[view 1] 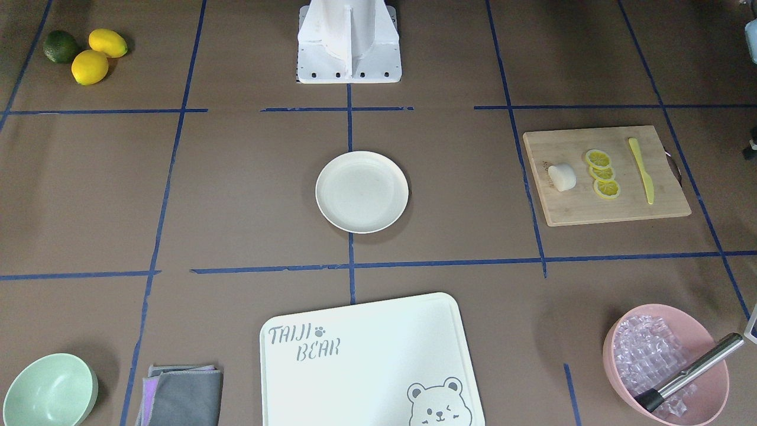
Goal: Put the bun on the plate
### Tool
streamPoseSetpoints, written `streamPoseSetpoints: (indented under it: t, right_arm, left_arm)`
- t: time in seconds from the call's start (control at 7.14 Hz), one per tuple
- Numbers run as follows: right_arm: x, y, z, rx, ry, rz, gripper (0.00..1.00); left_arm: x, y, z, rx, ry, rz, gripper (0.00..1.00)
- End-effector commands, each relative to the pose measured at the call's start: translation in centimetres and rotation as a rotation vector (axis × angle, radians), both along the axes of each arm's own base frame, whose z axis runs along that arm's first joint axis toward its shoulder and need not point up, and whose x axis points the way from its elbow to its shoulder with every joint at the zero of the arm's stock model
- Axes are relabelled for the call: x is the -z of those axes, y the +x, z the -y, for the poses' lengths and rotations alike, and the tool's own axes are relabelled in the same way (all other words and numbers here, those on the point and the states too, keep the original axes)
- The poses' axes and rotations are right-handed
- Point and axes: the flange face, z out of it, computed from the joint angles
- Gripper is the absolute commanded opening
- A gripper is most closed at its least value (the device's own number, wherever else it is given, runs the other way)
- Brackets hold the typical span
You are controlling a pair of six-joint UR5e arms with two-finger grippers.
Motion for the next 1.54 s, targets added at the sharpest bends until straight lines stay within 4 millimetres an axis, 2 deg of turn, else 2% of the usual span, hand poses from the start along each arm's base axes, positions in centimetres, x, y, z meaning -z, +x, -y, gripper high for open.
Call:
streamPoseSetpoints:
  t: [0.0, 0.14, 0.28, 0.42, 0.56, 0.84, 0.98, 1.4]
  right_arm:
    - [-0.4, 0.5, -0.8, -0.016, -0.013, -0.001, 1.0]
    - [-0.3, 0.5, -0.7, -0.016, -0.012, -0.001, 1.0]
    - [-0.1, 0.5, -0.7, -0.014, -0.005, 0.0, 1.0]
    - [0.0, 0.5, -0.7, -0.012, -0.002, 0.0, 1.0]
    - [0.0, 0.5, -0.7, -0.012, -0.001, 0.0, 1.0]
    - [0.0, 0.5, -0.8, -0.011, -0.001, 0.0, 1.0]
    - [0.0, 0.5, -0.8, -0.011, -0.001, 0.0, 1.0]
    - [-0.4, 0.5, -1.3, -0.01, 0.013, 0.0, 1.0]
  left_arm:
    - [3.0, 7.7, -0.6, 0.067, -0.049, -0.072, 1.0]
    - [4.1, 11.1, -1.3, 0.073, -0.06, -0.11, 1.0]
    - [4.4, 14.6, -1.9, 0.078, -0.048, -0.081, 1.0]
    - [6.4, 18.8, -3.4, 0.094, -0.073, -0.074, 1.0]
    - [8.2, 21.8, -5.0, 0.139, -0.126, -0.081, 1.0]
    - [9.0, 26.7, -7.5, 0.253, -0.243, -0.061, 1.0]
    - [8.8, 27.9, -8.1, 0.285, -0.265, -0.046, 1.0]
    - [7.7, 28.9, -8.0, 0.288, -0.289, -0.029, 0.94]
